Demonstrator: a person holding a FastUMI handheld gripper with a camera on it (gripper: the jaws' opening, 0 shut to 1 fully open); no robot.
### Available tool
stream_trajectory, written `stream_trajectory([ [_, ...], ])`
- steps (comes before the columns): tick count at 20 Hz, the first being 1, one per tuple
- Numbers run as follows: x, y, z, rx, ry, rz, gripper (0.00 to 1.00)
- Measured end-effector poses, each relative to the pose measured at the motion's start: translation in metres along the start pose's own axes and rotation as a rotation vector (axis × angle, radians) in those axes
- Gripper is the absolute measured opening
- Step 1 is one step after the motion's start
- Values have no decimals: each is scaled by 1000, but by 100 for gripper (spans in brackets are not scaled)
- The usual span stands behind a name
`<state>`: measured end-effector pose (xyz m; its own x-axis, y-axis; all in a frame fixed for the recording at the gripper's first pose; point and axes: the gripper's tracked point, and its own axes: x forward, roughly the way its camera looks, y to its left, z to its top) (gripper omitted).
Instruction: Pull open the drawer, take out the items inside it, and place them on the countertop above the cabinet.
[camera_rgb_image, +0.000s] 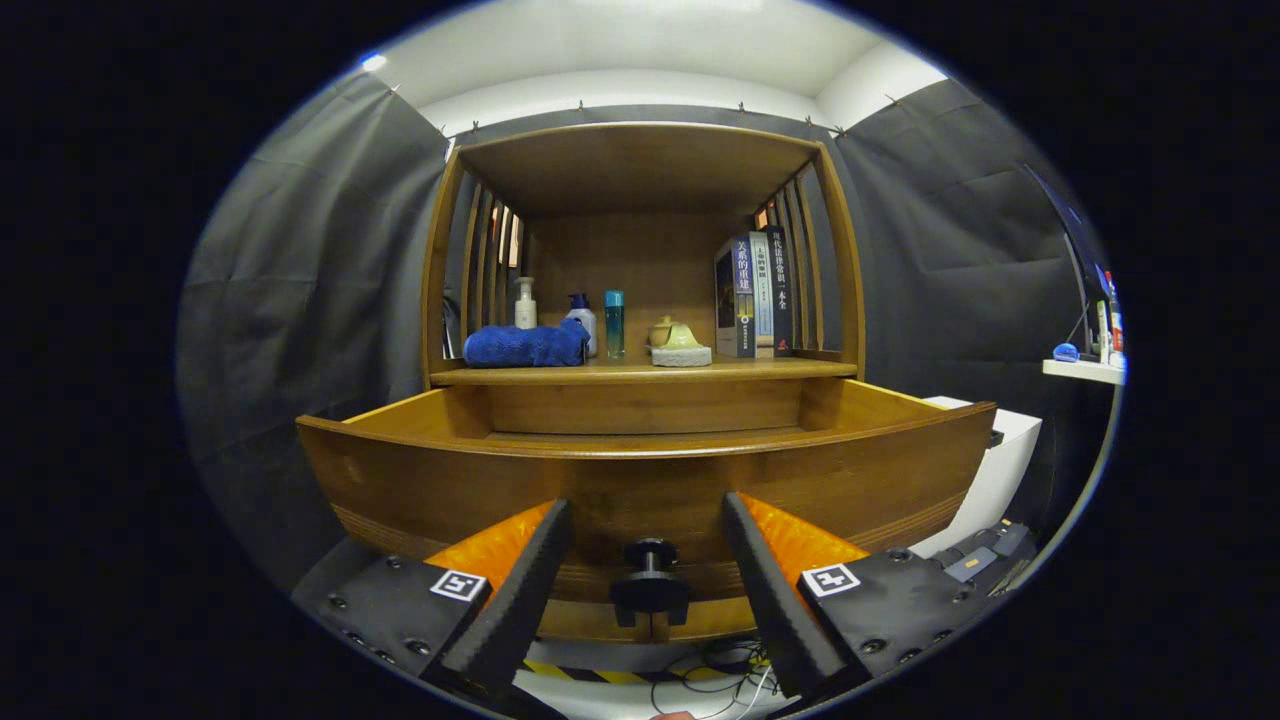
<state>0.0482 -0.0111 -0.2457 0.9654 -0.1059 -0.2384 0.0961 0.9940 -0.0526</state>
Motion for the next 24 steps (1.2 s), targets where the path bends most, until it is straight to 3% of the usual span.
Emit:
stream_trajectory([
  [11,38,-4,9,70,43,28,98],
  [24,143,-2,23,39,58,19,98],
])
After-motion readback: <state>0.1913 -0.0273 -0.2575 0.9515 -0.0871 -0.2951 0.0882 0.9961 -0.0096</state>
